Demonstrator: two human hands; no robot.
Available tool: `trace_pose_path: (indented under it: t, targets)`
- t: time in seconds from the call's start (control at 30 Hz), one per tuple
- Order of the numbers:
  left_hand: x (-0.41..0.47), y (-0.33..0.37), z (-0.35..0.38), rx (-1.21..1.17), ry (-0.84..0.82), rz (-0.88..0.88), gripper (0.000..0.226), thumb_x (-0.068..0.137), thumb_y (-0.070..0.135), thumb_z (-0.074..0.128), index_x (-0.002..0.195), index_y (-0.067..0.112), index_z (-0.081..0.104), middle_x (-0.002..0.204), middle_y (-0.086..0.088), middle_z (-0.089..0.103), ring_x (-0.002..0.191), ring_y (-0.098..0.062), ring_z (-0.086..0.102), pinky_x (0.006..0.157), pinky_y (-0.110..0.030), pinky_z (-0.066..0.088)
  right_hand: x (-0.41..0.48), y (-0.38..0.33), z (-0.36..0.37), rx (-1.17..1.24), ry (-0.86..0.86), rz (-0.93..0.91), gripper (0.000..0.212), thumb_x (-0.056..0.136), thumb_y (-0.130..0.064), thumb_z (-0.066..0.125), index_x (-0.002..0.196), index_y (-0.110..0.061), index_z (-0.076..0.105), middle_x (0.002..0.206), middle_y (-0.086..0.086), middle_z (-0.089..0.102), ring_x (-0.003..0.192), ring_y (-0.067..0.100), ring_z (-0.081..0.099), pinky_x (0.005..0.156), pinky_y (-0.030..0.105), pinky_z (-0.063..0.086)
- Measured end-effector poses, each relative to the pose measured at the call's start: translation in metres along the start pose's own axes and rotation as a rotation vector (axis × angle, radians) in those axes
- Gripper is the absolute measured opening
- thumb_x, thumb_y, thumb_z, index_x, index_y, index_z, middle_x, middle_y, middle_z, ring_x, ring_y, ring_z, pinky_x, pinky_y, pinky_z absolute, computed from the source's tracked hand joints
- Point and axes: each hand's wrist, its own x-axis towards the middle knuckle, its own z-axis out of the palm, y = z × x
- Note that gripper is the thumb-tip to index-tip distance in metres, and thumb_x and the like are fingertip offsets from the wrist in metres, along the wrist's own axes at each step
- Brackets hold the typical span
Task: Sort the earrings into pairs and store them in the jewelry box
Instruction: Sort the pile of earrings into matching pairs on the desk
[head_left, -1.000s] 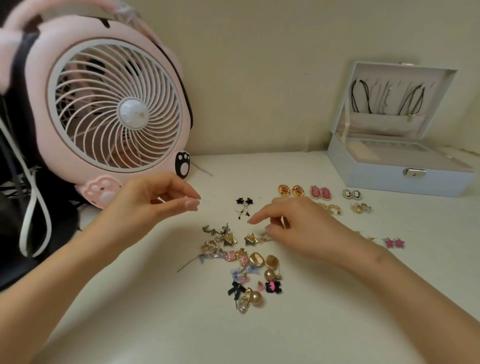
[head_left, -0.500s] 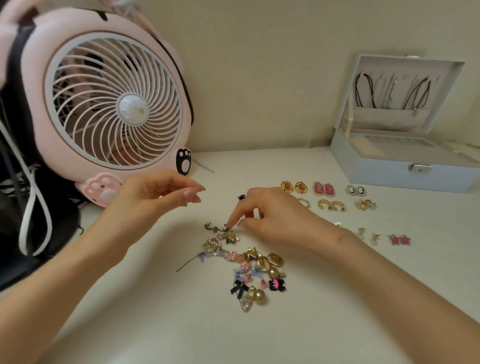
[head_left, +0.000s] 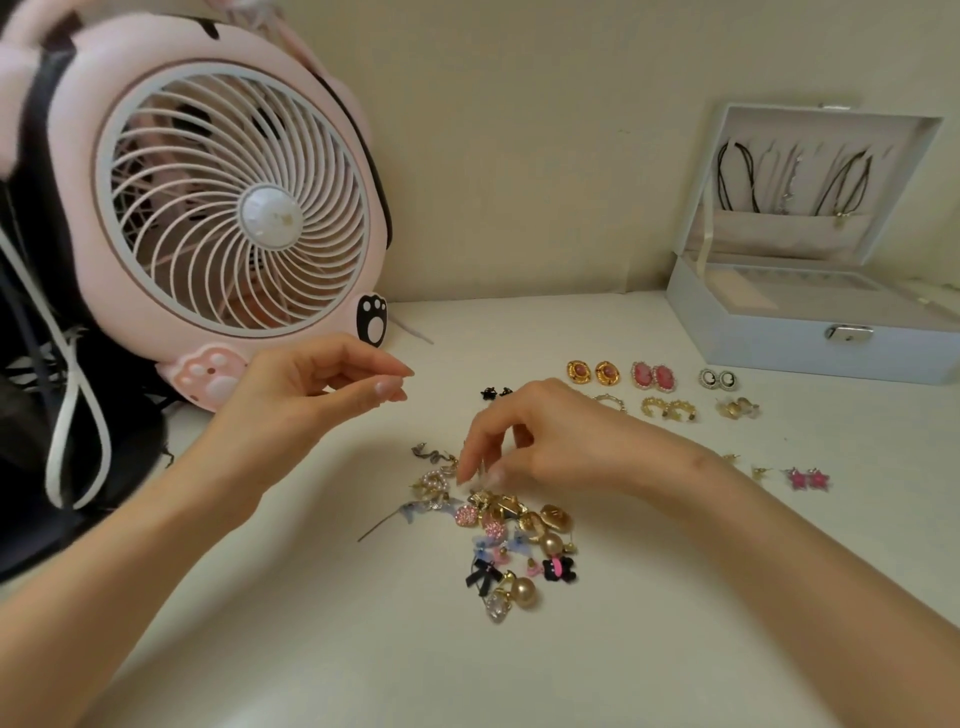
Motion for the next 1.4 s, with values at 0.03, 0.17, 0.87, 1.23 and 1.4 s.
trace_pose_path:
  t: [0.03,0.17,0.87,1.23,1.4]
  targets:
    - [0.000,0.001,0.000,0.001,-0.002,0.002,0.025,0.065,0.026,0.065,0.086,0.016,0.071,0.082,-0.003,0.073,0.089,-0.019,0.065,0.087,-0.027,0.049,-0.001,-0.001,0.001,0.012,-0.031,-0.007,0.015,0.083,-0.018,0.069,0.087,-0.033,0.072,0.085,-0.014,0.064,0.055,-0.010,0.047,0.056,0.015,0.034]
    - [-0.001,0.000,0.001,0.009,-0.010,0.002,0.024,0.066,0.026,0.065,0.087,0.017,0.071,0.081,-0.002,0.073,0.086,-0.015,0.065,0.080,-0.017,0.050,0.000,0.000,0.007,0.018,-0.028,0.005,0.011,0.082,-0.021,0.070,0.084,-0.032,0.072,0.086,-0.013,0.067,0.055,-0.009,0.049,0.056,0.013,0.035]
    - [-0.001,-0.003,-0.001,0.048,-0.005,-0.026,0.025,0.062,0.024,0.070,0.087,0.020,0.072,0.091,-0.009,0.071,0.097,-0.028,0.063,0.095,-0.042,0.047,0.013,-0.014,0.021,-0.161,0.100,-0.046,0.010,0.083,-0.034,0.067,0.093,-0.034,0.068,0.091,-0.010,0.060,0.080,0.005,0.052,0.072,0.025,0.044]
    - [0.002,-0.005,0.002,0.019,0.033,-0.016,0.012,0.079,0.014,0.066,0.090,0.015,0.070,0.086,-0.003,0.073,0.075,-0.003,0.064,0.063,-0.007,0.046,0.010,-0.009,-0.001,0.298,0.206,0.009,0.010,0.076,-0.019,0.076,0.077,-0.018,0.066,0.081,-0.002,0.071,0.054,-0.008,0.052,0.053,0.010,0.039]
    - [0.003,-0.008,0.000,-0.003,0.078,-0.028,0.011,0.080,0.010,0.066,0.089,0.012,0.069,0.082,-0.003,0.073,0.073,-0.001,0.064,0.061,-0.004,0.043,0.015,-0.010,-0.002,0.419,0.245,0.001,0.009,0.076,-0.015,0.075,0.077,-0.016,0.066,0.078,0.001,0.072,0.065,-0.002,0.060,0.055,0.015,0.044]
